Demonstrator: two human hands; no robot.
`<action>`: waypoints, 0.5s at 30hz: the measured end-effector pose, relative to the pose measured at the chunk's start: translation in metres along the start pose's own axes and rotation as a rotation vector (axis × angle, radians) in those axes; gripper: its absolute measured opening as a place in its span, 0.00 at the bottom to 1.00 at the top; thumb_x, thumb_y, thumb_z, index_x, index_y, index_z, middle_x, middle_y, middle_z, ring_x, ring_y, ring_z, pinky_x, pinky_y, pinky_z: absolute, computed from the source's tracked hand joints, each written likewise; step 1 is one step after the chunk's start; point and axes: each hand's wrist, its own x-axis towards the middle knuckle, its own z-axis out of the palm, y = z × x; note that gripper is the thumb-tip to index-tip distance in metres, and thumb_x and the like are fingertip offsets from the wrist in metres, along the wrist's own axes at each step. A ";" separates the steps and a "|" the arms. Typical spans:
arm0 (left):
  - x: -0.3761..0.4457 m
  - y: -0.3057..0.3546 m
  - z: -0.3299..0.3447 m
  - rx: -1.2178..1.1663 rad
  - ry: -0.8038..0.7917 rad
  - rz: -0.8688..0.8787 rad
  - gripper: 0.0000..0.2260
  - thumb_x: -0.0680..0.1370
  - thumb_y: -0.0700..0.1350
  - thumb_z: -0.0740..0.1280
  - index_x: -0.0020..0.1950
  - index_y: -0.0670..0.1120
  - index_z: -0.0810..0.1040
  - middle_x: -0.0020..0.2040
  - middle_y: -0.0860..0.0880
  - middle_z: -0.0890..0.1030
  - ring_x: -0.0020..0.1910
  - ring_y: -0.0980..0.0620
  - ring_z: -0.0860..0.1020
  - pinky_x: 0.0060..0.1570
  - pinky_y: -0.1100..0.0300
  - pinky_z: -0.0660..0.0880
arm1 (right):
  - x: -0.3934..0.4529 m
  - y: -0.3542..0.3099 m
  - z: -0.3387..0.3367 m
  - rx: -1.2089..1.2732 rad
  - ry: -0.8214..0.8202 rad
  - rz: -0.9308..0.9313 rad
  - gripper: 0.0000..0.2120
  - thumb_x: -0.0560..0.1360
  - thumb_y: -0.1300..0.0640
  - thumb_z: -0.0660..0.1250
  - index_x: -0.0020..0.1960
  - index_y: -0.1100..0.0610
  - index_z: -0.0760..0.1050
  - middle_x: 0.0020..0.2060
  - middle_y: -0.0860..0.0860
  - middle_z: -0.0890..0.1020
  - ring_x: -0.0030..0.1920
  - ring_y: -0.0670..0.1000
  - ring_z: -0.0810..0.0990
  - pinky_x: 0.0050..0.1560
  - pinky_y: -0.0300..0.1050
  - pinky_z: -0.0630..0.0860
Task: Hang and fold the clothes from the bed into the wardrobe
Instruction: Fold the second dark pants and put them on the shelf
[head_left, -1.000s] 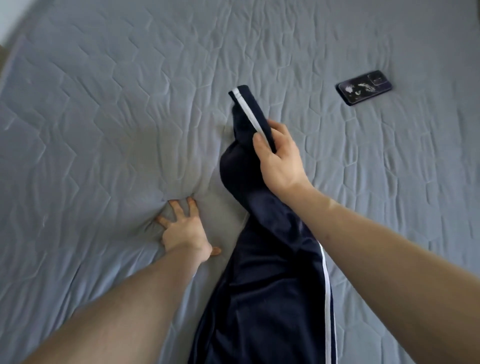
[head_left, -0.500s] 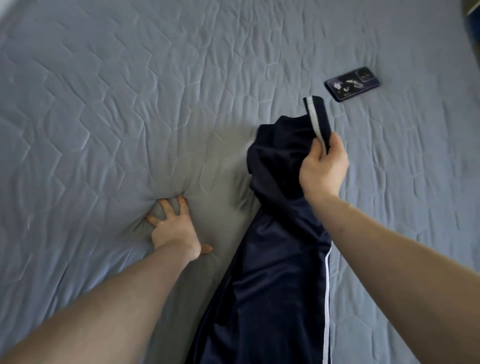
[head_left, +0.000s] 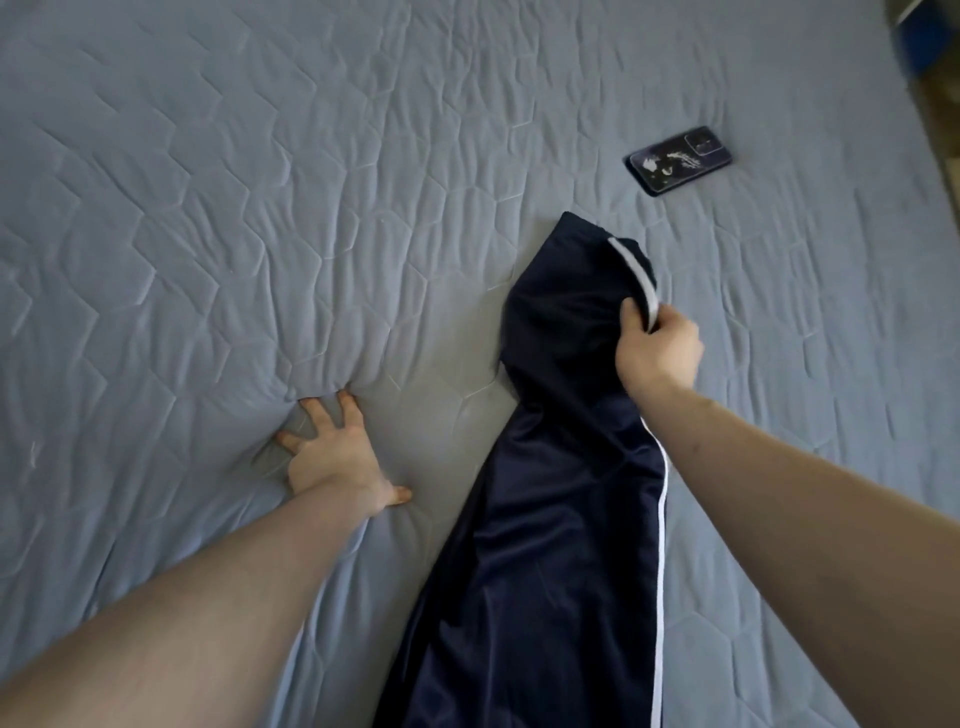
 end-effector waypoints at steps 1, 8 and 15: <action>0.002 0.000 -0.001 0.003 -0.001 -0.002 0.73 0.56 0.72 0.80 0.82 0.52 0.32 0.81 0.41 0.36 0.78 0.26 0.51 0.73 0.41 0.67 | 0.003 -0.001 -0.003 0.051 0.065 0.027 0.19 0.79 0.43 0.67 0.34 0.53 0.72 0.29 0.45 0.76 0.28 0.40 0.77 0.24 0.29 0.65; 0.006 -0.002 0.002 -0.031 0.000 -0.007 0.74 0.55 0.71 0.81 0.82 0.52 0.32 0.82 0.42 0.37 0.79 0.27 0.50 0.70 0.39 0.69 | -0.024 0.031 -0.028 0.130 -0.101 0.433 0.30 0.76 0.31 0.64 0.54 0.60 0.75 0.50 0.55 0.80 0.49 0.56 0.79 0.54 0.47 0.76; -0.008 -0.024 0.013 -0.103 0.050 0.085 0.64 0.62 0.75 0.74 0.83 0.55 0.36 0.83 0.47 0.37 0.81 0.31 0.46 0.79 0.42 0.58 | -0.169 0.104 -0.056 0.201 -0.214 0.530 0.28 0.77 0.34 0.67 0.60 0.59 0.77 0.52 0.52 0.82 0.54 0.55 0.81 0.60 0.51 0.77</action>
